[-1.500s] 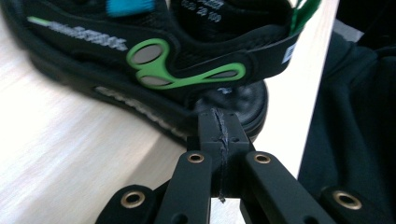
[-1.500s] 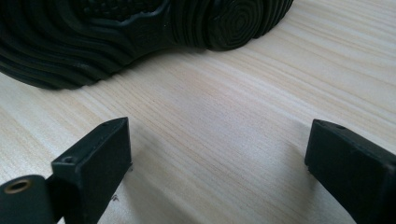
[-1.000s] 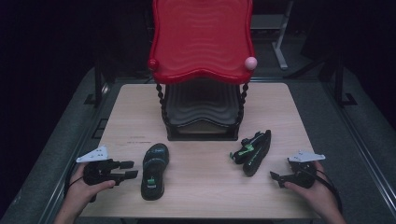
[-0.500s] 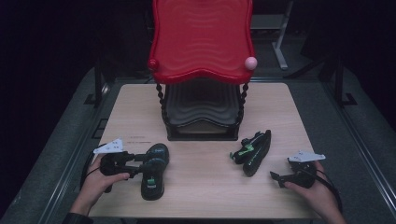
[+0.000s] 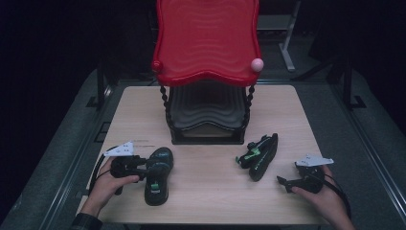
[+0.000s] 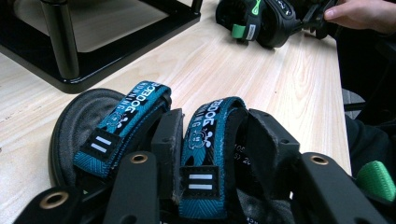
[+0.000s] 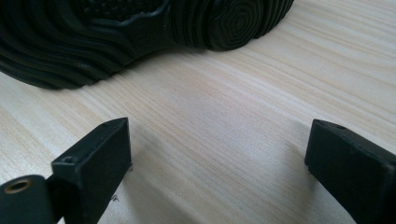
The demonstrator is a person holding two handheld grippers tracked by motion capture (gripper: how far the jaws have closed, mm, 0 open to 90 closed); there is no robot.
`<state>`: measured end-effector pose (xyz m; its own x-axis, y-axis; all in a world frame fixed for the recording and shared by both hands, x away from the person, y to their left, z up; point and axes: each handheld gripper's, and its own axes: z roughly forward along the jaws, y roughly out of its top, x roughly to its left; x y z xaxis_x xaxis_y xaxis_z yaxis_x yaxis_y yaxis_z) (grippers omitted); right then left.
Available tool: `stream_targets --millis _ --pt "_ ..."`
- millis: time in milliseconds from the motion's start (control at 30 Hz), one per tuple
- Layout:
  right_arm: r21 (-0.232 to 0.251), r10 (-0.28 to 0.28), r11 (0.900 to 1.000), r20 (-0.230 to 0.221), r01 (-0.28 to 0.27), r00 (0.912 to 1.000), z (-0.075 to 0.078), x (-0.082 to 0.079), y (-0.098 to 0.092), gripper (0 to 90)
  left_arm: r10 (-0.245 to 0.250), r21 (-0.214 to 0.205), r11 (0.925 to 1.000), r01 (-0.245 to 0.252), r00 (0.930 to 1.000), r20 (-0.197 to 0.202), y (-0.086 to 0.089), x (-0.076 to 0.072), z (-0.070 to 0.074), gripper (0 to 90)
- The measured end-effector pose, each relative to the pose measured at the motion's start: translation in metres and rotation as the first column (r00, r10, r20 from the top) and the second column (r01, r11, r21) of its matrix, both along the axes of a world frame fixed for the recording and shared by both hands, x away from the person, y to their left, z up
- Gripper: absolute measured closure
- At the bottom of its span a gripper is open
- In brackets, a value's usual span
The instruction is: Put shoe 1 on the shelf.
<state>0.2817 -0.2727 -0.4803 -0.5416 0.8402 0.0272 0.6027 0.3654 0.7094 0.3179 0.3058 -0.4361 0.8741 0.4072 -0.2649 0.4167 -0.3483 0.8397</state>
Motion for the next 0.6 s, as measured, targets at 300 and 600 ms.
stream_targets --millis 300,600 --pt "0.0 0.0 1.0 0.0 0.0 1.0 0.0 0.0 0.0001 6.3 0.0 0.029 0.9996 -0.001 0.9998 0.019 0.0012 -0.001 -0.0027 62.1" --pt "0.0 0.0 1.0 0.0 0.0 1.0 0.0 0.0 0.0 6.3 0.003 -0.019 0.9998 -0.003 1.0 -0.003 0.0063 -0.0001 -0.0019 67.1"
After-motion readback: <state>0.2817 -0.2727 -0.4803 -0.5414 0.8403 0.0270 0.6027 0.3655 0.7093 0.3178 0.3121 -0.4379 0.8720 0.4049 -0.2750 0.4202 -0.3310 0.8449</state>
